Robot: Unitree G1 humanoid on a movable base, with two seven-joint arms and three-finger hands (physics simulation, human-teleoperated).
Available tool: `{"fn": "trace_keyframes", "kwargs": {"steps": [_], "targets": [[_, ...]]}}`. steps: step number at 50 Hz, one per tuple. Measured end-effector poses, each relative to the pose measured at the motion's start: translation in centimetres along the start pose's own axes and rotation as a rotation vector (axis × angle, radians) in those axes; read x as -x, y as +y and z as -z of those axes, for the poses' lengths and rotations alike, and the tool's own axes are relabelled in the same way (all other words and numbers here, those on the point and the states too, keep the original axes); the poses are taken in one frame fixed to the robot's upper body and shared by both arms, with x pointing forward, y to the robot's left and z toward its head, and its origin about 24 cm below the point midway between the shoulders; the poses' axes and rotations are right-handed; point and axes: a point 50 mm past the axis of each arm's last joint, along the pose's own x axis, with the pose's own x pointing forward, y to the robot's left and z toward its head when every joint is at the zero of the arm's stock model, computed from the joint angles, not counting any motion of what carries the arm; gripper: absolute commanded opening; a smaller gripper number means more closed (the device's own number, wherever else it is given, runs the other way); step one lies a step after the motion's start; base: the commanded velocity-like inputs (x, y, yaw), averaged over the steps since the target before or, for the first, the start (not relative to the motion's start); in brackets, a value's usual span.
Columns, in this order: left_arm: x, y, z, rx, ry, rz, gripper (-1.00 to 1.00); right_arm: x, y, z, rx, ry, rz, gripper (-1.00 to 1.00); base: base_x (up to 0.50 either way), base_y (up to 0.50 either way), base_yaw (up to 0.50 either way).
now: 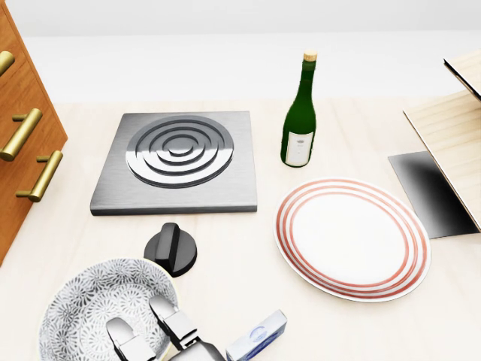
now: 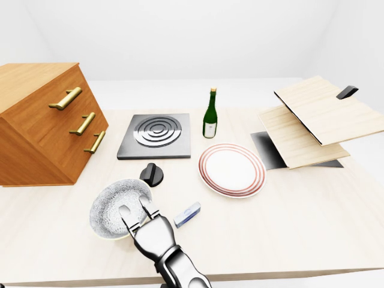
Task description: Pick up the akita bowl and put it on the plate.
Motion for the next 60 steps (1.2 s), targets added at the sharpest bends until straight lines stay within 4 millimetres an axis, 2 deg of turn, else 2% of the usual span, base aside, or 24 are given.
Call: {"fn": "trace_keyframes", "kwargs": {"steps": [23, 24, 25, 27, 31, 41, 60], "targets": [[0.04, 0.14, -0.11, 0.011, -0.016, -0.012, 1.0, 0.01, -0.11, -0.11, -0.057, 0.004, 0.008, 1.0, 0.0, 0.0, 0.0], [0.03, 0.13, -0.12, 0.012, -0.016, -0.011, 1.0, 0.02, -0.12, -0.12, -0.058, 0.003, 0.008, 0.84, 0.0, 0.0, 0.0], [0.03, 0.13, -0.13, 0.012, -0.016, -0.011, 1.0, 0.01, -0.28, -0.14, -0.059, 0.002, 0.015, -0.69, 0.0, 0.0, 0.0], [0.03, 0.14, -0.13, 0.012, -0.017, -0.012, 1.0, 0.01, -0.39, -0.14, -0.062, 0.002, 0.019, -0.94, 0.0, 0.0, 0.0], [0.04, 0.18, -0.13, 0.009, -0.019, -0.015, 1.0, -0.02, -0.83, -0.15, -0.064, 0.0, 0.037, -0.91, 0.0, 0.0, 0.0], [0.03, 0.19, -0.16, 0.01, -0.023, -0.015, 1.0, -0.2, 0.09, -0.27, -0.105, -0.002, -0.003, -0.91, 0.0, 0.0, 0.0], [0.06, 0.23, -0.18, 0.01, -0.023, -0.018, 1.0, -0.2, -0.18, -0.19, -0.108, -0.006, -0.016, -0.94, 0.0, 0.0, 0.0]]}}
